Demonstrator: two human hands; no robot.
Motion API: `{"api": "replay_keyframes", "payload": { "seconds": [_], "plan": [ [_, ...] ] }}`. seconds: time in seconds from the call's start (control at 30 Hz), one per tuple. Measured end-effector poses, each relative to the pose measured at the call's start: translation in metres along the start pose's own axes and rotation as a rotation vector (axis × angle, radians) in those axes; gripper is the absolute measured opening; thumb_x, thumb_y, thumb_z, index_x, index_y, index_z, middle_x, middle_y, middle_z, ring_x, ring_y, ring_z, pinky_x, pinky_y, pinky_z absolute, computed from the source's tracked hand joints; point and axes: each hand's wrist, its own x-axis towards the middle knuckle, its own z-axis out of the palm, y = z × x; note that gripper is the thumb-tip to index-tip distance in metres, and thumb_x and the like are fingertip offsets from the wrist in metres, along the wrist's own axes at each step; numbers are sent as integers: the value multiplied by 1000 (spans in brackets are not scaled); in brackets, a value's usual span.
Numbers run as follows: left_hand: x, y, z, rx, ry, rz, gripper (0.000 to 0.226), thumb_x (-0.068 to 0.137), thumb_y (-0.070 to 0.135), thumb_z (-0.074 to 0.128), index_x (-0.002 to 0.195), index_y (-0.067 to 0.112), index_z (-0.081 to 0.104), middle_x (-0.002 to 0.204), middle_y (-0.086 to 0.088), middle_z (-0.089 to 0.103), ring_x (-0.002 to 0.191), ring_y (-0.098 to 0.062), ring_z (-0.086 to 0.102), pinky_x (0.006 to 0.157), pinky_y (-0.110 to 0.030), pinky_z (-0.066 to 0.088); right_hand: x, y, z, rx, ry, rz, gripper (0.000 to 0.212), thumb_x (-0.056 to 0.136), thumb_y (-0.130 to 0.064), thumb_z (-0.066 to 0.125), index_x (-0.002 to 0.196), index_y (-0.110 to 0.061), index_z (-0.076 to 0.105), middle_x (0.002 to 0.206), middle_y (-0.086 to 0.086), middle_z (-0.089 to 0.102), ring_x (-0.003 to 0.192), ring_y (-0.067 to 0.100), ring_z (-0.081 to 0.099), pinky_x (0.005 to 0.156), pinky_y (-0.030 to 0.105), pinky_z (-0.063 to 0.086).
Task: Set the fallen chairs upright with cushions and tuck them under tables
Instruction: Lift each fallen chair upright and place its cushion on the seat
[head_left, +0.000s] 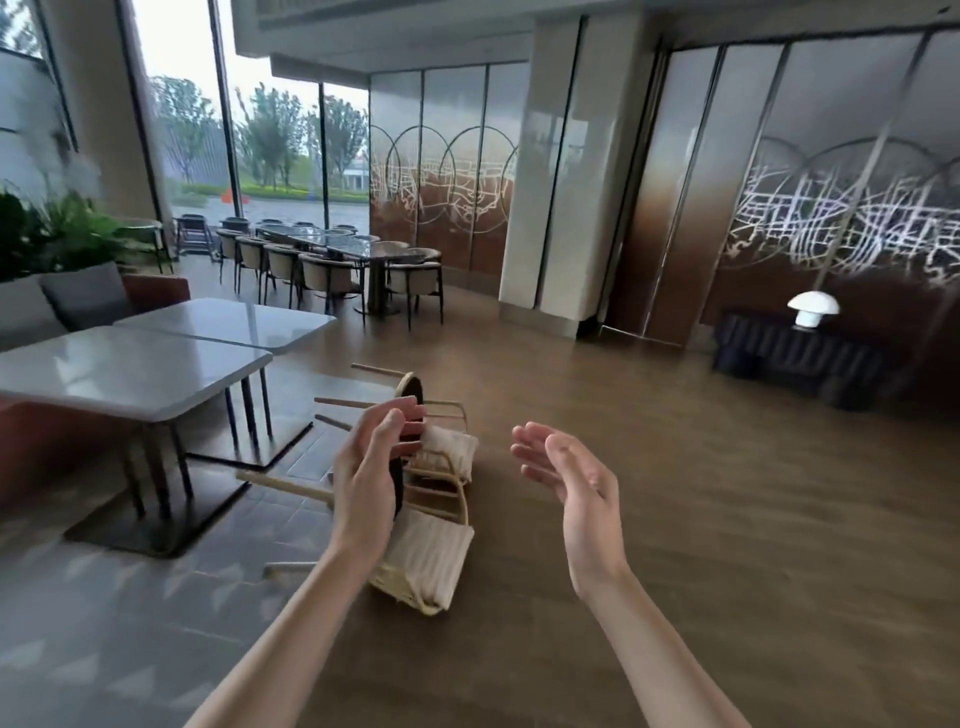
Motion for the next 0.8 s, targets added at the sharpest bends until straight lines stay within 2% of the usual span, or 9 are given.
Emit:
{"api": "replay_keyframes", "payload": {
  "seconds": [0.13,0.2,0.3,0.37,0.5,0.57,0.63,0.73,0.8],
  "plan": [
    [85,-68,62,-52,-40,-72,31,93,38,55,107,16,72,104,-4,76,97,-21,71,82,-32,56,98,46,-17,-35,72,51,29,103,-30,52,114,-16,74,113,1,77,107,19,73,99,46,56],
    [130,-98,94,-55,-66,-84,32,93,39,55,107,17,72,106,-5,75,102,-25,70,89,-37,54,151,66,-24,-49,78,45,30,102,-32,52,114,-18,75,112,-1,78,107,17,72,99,46,56],
    [183,-139,132,-39,-101,-97,29,96,33,53,108,14,72,107,-10,74,104,-26,69,88,-36,55,222,90,-36,-55,92,73,34,98,-34,52,114,-16,75,112,-1,77,107,16,72,97,41,57],
    [217,-169,154,-24,-107,-104,27,98,28,52,109,11,71,108,-13,73,105,-27,69,91,-41,55,268,109,-49,-62,99,70,32,100,-32,51,115,-16,75,113,-2,77,107,15,72,96,38,57],
    [270,-230,190,3,-93,-121,27,93,36,56,103,19,75,108,-9,75,106,-27,70,92,-42,55,346,156,-76,-29,88,88,28,102,-26,52,111,-16,75,111,0,78,106,17,72,94,35,57],
    [295,-263,205,34,-58,-120,27,89,44,58,98,27,77,107,-6,75,104,-26,71,90,-40,55,385,187,-90,-4,75,106,26,102,-24,53,110,-14,75,110,3,78,105,20,72,94,36,57],
    [322,-302,220,49,20,-137,23,91,42,58,95,31,77,105,-4,76,102,-25,71,90,-40,55,431,221,-102,9,35,144,25,105,-18,52,112,-11,75,109,5,78,104,22,73,95,39,56],
    [355,-349,237,68,166,-225,24,104,27,50,101,23,74,105,-5,76,101,-28,71,96,-54,54,492,259,-115,2,-34,220,26,106,-17,50,111,-13,75,107,5,78,103,23,73,98,45,56],
    [380,-375,244,69,303,-262,25,105,24,47,104,17,72,105,-9,76,102,-32,70,98,-59,51,541,284,-111,-4,-130,256,26,105,-17,50,108,-17,75,105,4,79,101,21,74,99,48,55]
  ]
}}
